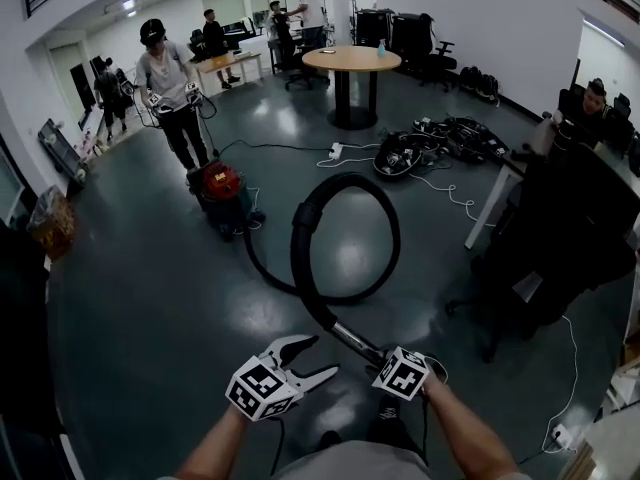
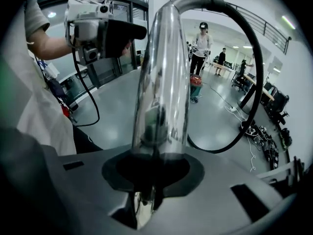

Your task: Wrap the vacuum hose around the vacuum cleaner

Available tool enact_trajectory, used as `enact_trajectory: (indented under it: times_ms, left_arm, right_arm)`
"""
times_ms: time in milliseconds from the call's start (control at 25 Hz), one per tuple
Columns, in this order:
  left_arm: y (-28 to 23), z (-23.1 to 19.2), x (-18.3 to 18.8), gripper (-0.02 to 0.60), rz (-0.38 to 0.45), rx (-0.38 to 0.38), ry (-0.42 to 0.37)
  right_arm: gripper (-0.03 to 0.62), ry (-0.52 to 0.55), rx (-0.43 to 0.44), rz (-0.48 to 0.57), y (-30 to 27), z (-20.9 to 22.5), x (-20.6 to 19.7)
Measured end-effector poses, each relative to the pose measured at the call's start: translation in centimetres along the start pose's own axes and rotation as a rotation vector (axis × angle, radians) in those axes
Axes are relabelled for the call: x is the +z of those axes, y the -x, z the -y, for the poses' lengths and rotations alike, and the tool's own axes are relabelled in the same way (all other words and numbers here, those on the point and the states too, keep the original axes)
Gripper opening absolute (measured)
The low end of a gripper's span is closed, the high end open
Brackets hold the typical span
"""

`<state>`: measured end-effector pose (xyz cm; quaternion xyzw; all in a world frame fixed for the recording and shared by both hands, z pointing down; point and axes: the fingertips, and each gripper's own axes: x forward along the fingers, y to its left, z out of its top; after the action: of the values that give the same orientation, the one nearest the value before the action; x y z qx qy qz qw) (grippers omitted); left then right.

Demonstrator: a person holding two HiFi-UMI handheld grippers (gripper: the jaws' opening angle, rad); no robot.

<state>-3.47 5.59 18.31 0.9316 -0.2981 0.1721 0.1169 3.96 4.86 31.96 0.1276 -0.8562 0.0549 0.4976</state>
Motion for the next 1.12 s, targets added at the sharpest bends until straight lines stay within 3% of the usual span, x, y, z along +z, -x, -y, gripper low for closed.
enact_trajectory:
  times_ms: [160,360,640,840,1120]
  left_arm:
    - [-2.9,0.0,4.2,0.291,0.02,0.02,-0.099]
    - [-7.0,-1.4,8.4,0.291,-0.057,0.081,-0.298]
    - [-14.1,-2.8,6.8,0.291,-0.408,0.006,-0.485]
    - [-16.8,-4.1,3.7,0.291,-0.602,-0.036,-0.488]
    - [-19.4,-5.5,0.7,0.29,-0.67,-0.061,-0.422]
  right_arm:
    - [0.095,0.067,0.026,-0.028,-0.6,3.5,-0.9]
    - [0.095,0.185,0.073,-0.075,-0.3,6.8,-1.3]
    - [0.089,0.291,0.096,-0.093,1.0,11.9,-2.6]
    - [0.084,0.431,0.093,-0.141,1.5,14.7,-3.9]
    - [0.086,0.539,0.137,-0.154,1.2,15.8,-2.9]
